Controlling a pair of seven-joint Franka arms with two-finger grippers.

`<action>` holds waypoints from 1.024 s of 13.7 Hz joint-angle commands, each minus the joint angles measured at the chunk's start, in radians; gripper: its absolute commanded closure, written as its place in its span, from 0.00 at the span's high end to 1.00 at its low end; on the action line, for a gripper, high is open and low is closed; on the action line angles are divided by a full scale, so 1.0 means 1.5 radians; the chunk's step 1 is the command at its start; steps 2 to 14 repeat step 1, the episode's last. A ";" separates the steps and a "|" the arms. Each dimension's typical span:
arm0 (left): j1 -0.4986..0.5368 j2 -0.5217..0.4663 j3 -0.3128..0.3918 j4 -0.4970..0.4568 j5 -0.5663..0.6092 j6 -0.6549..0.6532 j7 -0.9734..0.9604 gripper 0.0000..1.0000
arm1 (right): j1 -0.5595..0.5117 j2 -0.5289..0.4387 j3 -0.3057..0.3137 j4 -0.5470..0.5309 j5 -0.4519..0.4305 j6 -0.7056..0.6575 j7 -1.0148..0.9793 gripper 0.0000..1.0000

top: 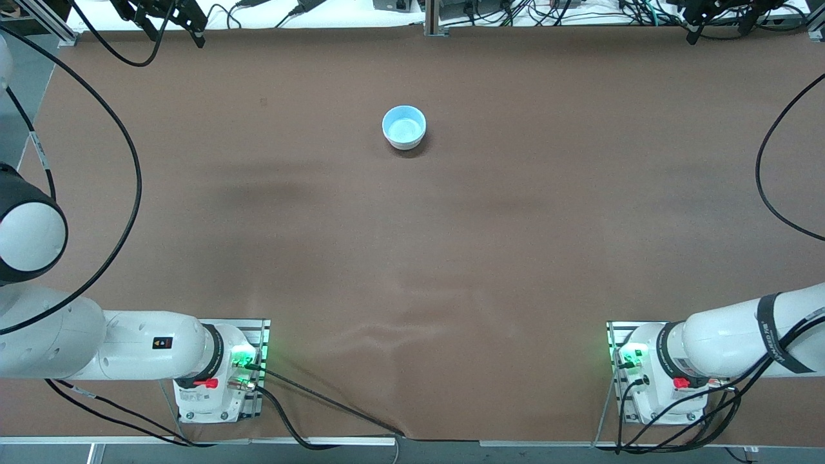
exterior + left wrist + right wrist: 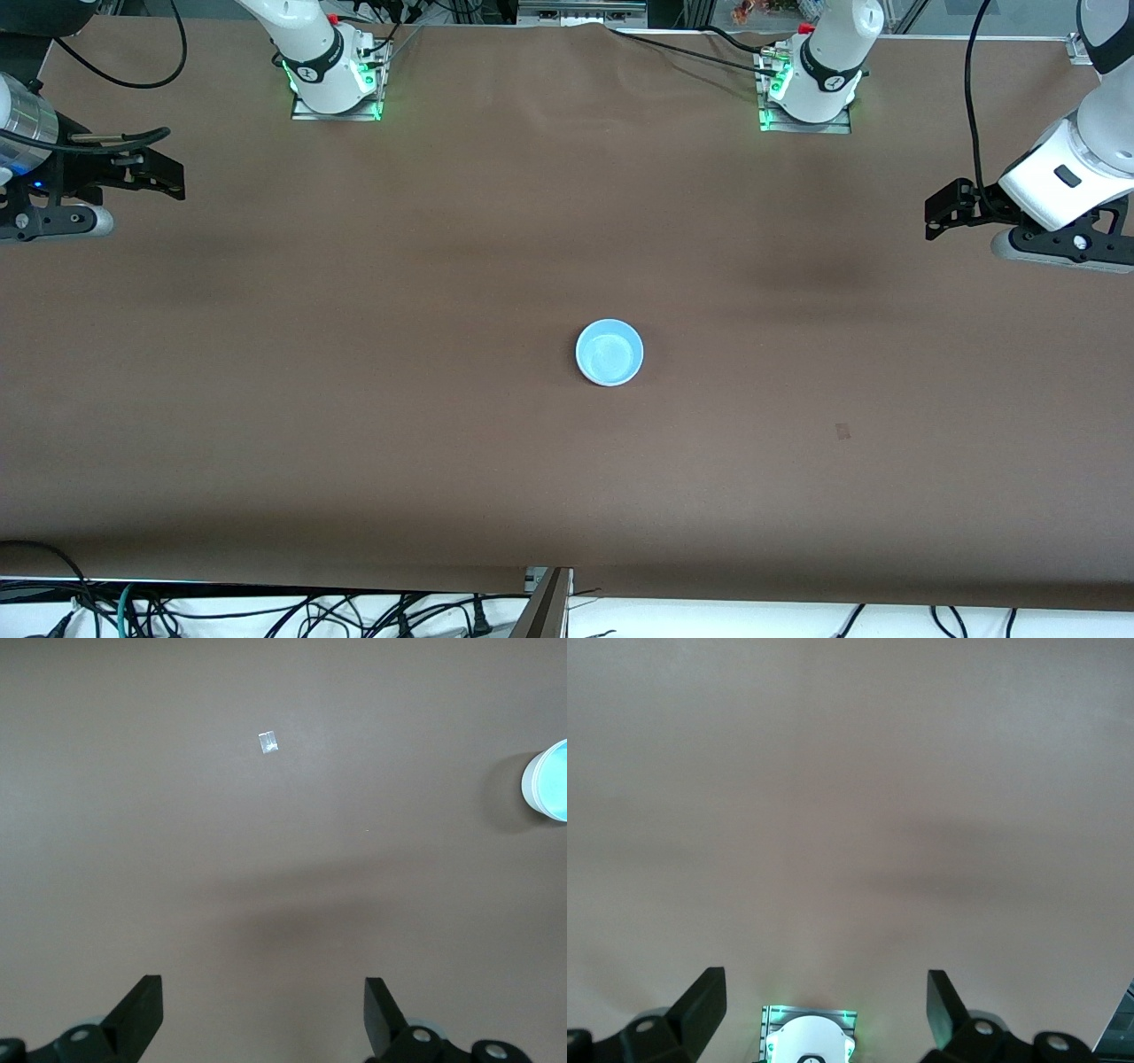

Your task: Stack pink and blue bowls on white bowl

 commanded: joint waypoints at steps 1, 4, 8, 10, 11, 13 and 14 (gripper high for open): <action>0.007 -0.005 -0.004 -0.003 -0.002 -0.005 0.017 1.00 | -0.012 -0.008 0.009 -0.008 0.003 0.004 -0.011 1.00; 0.007 -0.005 -0.004 -0.003 -0.002 -0.005 0.017 1.00 | -0.012 -0.008 0.009 -0.008 0.003 0.004 -0.011 1.00; 0.007 -0.005 -0.004 -0.003 -0.002 -0.005 0.017 1.00 | -0.012 -0.008 0.009 -0.008 0.003 0.004 -0.011 1.00; 0.007 -0.005 -0.004 -0.003 -0.002 -0.005 0.017 1.00 | -0.012 -0.008 0.009 -0.008 0.003 0.004 -0.011 1.00; 0.007 -0.005 -0.004 -0.003 -0.002 -0.005 0.017 1.00 | -0.012 -0.008 0.009 -0.008 0.003 0.004 -0.011 1.00; 0.007 -0.005 -0.004 -0.003 -0.002 -0.005 0.017 1.00 | -0.012 -0.008 0.009 -0.008 0.003 0.004 -0.011 1.00; 0.007 -0.005 -0.004 -0.003 -0.002 -0.005 0.017 1.00 | -0.012 -0.008 0.009 -0.008 0.003 0.004 -0.011 1.00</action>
